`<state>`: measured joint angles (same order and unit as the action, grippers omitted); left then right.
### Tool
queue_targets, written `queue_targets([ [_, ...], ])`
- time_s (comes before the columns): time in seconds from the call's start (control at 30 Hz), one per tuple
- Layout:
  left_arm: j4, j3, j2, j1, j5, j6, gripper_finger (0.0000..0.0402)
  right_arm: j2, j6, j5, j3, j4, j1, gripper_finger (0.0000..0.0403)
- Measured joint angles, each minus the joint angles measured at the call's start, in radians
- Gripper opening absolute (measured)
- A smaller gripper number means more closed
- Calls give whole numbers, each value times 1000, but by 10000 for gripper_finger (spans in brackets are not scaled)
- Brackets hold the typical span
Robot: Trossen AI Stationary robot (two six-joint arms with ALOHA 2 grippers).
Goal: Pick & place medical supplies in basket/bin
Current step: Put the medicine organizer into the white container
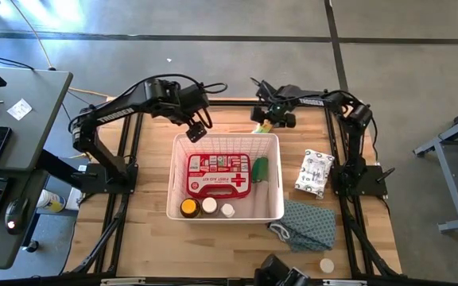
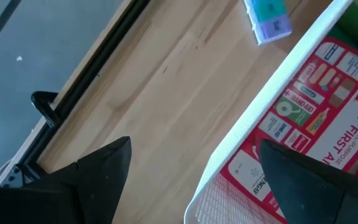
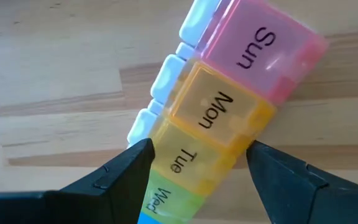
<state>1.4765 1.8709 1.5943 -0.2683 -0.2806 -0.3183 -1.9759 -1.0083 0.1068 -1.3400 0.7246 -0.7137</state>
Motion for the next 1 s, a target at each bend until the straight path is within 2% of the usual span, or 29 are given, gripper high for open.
queue_targets([
  [0.23, 10, 0, -4, 0, 0, 1, 385, -10, 67, -75, -3, 42, 9, 256],
  [0.63, 15, 0, -4, 0, 13, 35, 385, 0, 273, -198, -2, 289, -28, 255],
  [0.83, 12, 0, -3, 0, 21, 64, 385, 36, 364, -294, 7, 366, -45, 255],
  [1.0, -13, 0, -3, 0, 21, 70, 385, 47, 427, -310, 7, 407, -64, 255],
])
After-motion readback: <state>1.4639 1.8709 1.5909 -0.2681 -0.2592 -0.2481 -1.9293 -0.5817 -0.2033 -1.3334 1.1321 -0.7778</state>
